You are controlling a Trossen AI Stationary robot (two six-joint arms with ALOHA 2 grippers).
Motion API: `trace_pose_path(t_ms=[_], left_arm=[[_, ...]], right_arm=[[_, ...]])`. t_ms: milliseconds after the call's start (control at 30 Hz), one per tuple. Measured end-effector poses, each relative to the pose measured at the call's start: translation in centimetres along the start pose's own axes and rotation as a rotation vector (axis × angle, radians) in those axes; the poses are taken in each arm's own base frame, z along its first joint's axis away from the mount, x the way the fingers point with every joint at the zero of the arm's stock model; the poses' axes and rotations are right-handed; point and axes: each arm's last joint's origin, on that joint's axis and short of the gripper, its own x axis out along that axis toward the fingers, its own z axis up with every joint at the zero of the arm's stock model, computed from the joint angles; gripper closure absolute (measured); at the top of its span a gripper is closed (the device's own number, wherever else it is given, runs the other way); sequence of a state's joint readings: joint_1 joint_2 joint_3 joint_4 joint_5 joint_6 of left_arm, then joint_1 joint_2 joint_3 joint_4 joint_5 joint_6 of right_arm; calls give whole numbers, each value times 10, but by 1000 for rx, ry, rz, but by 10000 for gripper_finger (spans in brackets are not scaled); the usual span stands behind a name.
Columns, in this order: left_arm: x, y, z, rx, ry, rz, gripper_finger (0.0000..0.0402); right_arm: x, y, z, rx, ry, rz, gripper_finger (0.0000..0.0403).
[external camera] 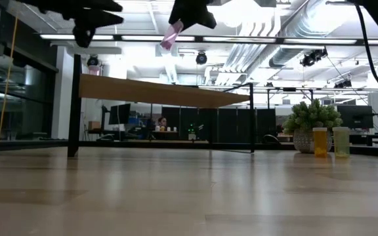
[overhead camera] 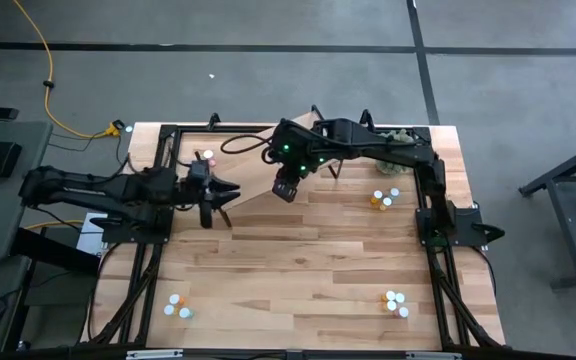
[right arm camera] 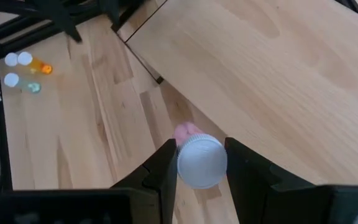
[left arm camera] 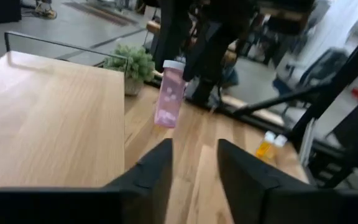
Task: Pick and place medicine bottles onto shelf by color
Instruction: Put the top pink pill bottle on the shelf aligned with the other pink pill bottle
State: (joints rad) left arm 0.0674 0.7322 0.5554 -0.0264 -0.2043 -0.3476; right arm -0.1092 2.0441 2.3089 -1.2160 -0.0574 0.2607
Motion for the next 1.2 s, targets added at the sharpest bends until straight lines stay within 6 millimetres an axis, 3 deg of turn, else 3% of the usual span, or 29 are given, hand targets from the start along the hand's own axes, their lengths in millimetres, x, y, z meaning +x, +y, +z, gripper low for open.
trace_pose_path(t_ms=[267, 433, 900, 1200], left_arm=[[36, -11, 9, 29, 89, 20, 161], [56, -17, 13, 78, 87, 14, 132], [80, -24, 3, 108, 152, -83, 139], [81, -25, 5, 105, 131, -91, 215]], right_arm=[[1, 14, -1, -29, -17, 29, 299], [1, 21, -3, -51, -19, 55, 299], [1, 35, -3, -116, -43, 124, 299], [1, 36, 0, -141, -68, 144, 299]])
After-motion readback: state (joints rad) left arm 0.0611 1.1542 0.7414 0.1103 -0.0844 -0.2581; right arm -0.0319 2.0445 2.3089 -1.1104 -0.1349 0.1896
